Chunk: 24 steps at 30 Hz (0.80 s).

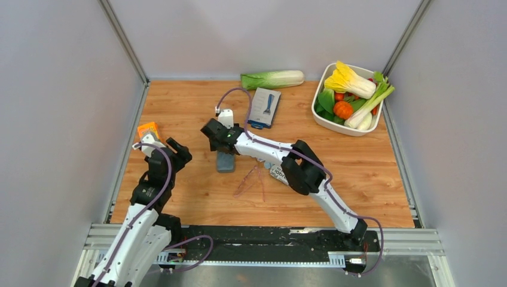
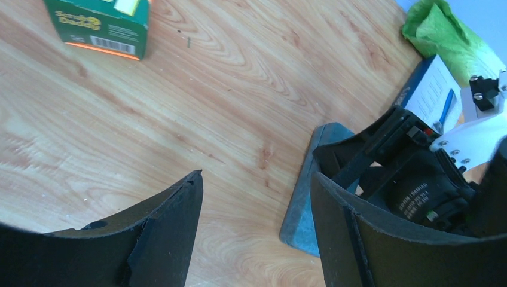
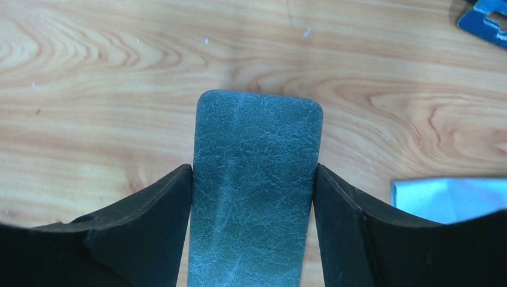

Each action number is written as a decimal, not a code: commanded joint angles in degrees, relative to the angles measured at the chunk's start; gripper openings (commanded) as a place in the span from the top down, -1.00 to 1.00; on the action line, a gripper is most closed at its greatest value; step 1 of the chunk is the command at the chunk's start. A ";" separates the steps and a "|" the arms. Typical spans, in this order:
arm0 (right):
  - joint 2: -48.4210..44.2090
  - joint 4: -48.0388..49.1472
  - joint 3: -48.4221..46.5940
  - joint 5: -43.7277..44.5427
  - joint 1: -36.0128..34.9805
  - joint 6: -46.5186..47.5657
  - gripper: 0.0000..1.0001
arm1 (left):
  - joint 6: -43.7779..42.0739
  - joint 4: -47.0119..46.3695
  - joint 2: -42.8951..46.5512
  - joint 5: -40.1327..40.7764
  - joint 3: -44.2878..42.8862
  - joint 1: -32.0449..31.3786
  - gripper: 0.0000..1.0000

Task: Organize the sunglasses
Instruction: Pick up the sunglasses case from the center of the board.

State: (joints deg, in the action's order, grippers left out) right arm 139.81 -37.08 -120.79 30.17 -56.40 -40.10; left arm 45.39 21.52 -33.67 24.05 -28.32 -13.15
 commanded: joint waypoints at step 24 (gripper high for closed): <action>-42.33 48.76 43.80 -73.93 26.96 -3.75 -0.20 | 14.80 -49.98 -18.36 -62.46 -0.60 0.14 -0.77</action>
State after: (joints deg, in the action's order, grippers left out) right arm 101.97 2.31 -75.70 -31.57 -29.69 -39.81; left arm 49.63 -10.90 -50.09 -27.81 -27.79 -13.08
